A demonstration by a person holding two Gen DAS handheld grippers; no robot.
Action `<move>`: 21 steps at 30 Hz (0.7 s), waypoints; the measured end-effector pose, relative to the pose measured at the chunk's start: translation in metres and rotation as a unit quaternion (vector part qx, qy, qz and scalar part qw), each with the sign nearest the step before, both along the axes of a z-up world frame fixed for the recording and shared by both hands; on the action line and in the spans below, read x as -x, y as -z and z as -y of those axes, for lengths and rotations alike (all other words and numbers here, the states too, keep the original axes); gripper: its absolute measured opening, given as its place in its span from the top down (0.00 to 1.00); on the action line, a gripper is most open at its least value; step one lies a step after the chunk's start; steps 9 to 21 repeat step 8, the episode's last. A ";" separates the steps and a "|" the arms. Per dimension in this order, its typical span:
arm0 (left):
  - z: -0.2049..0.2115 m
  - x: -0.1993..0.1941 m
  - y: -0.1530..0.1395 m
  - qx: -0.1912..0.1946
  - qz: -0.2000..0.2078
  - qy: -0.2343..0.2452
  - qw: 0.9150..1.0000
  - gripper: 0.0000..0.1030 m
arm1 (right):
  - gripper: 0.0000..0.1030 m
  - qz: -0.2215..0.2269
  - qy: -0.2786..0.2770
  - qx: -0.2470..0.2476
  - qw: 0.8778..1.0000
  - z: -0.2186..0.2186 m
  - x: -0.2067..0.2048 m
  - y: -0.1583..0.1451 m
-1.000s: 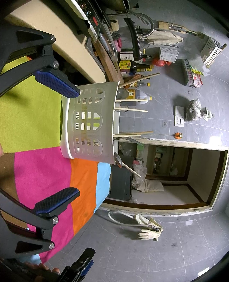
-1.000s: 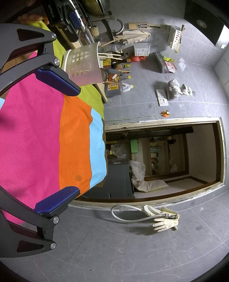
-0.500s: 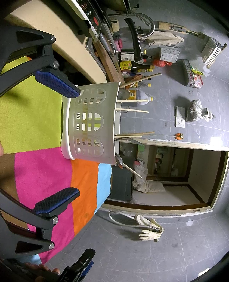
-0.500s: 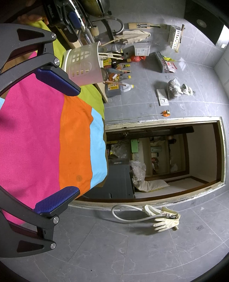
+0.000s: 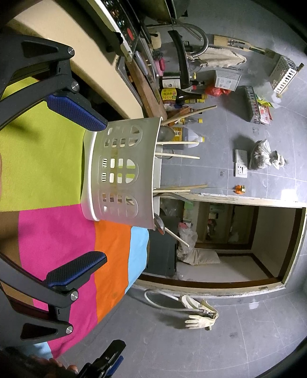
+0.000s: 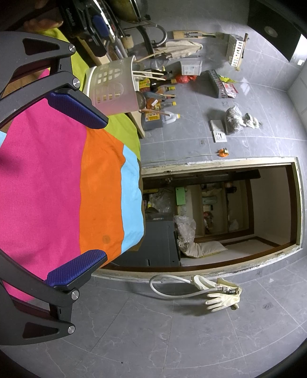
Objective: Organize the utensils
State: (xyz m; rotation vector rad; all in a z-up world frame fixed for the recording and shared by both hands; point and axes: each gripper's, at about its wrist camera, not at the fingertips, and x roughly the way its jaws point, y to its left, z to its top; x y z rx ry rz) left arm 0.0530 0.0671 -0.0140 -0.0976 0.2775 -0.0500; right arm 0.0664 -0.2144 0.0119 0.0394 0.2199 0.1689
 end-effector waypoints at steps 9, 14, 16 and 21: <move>0.001 -0.001 0.000 -0.002 -0.002 -0.001 1.000 0.03 | 0.00 0.000 0.000 0.000 1.000 0.000 -0.001 0.001; 0.001 -0.001 0.000 -0.002 -0.002 -0.001 1.000 0.03 | 0.00 0.000 0.000 0.000 1.000 0.000 -0.001 0.001; 0.001 -0.001 0.000 -0.002 -0.002 -0.001 1.000 0.03 | 0.00 0.000 0.000 0.000 1.000 0.000 -0.001 0.001; 0.001 -0.001 0.000 -0.002 -0.002 -0.001 1.000 0.03 | 0.00 0.000 0.000 0.000 1.000 0.000 -0.001 0.001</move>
